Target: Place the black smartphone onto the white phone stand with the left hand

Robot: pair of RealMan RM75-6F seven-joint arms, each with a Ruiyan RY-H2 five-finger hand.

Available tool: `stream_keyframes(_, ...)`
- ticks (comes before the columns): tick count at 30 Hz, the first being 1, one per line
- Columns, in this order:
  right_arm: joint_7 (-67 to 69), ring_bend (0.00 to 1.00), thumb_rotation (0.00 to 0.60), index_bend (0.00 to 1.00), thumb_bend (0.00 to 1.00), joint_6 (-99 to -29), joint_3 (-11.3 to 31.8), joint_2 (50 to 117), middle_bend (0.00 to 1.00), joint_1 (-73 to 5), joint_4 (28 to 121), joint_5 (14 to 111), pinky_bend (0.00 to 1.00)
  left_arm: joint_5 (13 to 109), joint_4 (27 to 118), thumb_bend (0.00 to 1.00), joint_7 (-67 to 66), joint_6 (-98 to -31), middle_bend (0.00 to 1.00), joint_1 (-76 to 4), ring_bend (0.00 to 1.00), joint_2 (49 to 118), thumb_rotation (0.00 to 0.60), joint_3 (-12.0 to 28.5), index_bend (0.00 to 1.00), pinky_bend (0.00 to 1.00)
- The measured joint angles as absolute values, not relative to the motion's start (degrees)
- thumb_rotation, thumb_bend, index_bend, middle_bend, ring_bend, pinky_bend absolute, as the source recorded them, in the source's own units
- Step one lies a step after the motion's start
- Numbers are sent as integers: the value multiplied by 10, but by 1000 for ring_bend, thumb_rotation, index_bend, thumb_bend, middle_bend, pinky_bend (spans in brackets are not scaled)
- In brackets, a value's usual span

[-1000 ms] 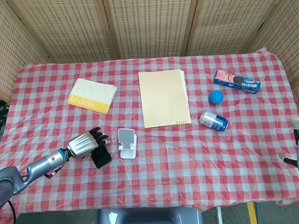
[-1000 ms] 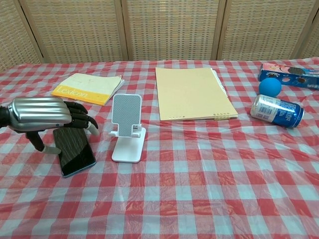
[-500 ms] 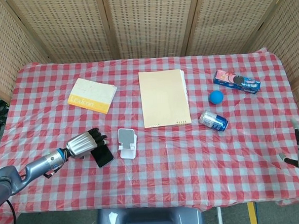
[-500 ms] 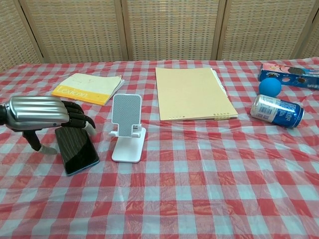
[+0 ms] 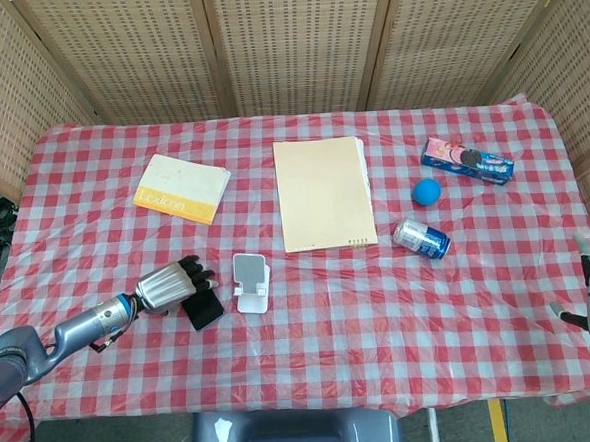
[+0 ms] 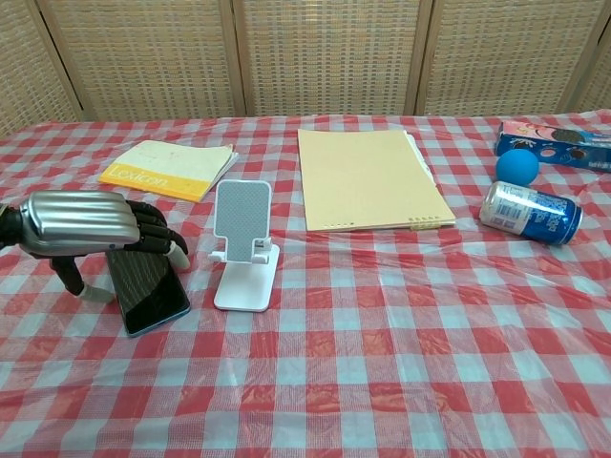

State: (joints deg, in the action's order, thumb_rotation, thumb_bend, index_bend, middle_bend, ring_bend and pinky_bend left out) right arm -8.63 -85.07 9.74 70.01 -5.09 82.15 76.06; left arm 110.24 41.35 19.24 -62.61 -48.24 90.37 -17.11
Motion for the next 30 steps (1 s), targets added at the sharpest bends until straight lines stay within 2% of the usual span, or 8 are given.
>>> stream_keyframes(8, -85, 0, 600, 35, 0, -849, 97, 700, 0, -51, 821, 759, 0, 1101, 413, 275, 191, -617, 179, -485, 225, 907, 600, -177, 197, 163)
stream_keyframes(10, -85, 0, 600, 35, 0, -849, 97, 700, 0, -51, 822, 760, 0, 1101, 410, 275, 190, -617, 207, -484, 252, 909, 600, -178, 215, 186)
stream_keyframes(12, -84, 0, 600, 35, 0, -849, 97, 699, 0, -51, 822, 760, 0, 1101, 407, 275, 187, -622, 260, -483, 299, 913, 600, -177, 278, 230)
stream_keyframes(14, -82, 0, 600, 35, 0, -848, 97, 699, 0, -51, 822, 760, 0, 1100, 401, 275, 185, -625, 322, -480, 354, 917, 600, -176, 396, 303)
stream_keyframes(17, -81, 0, 600, 36, 0, -848, 97, 698, 0, -51, 822, 760, 0, 1100, 394, 307, 182, -632, 384, -478, 407, 921, 600, -175, 480, 373)
stream_keyframes(30, -80, 0, 600, 35, 0, -849, 96, 696, 0, -51, 827, 762, 0, 1097, 374, 327, 176, -691, 402, -472, 422, 910, 600, -163, 508, 384)
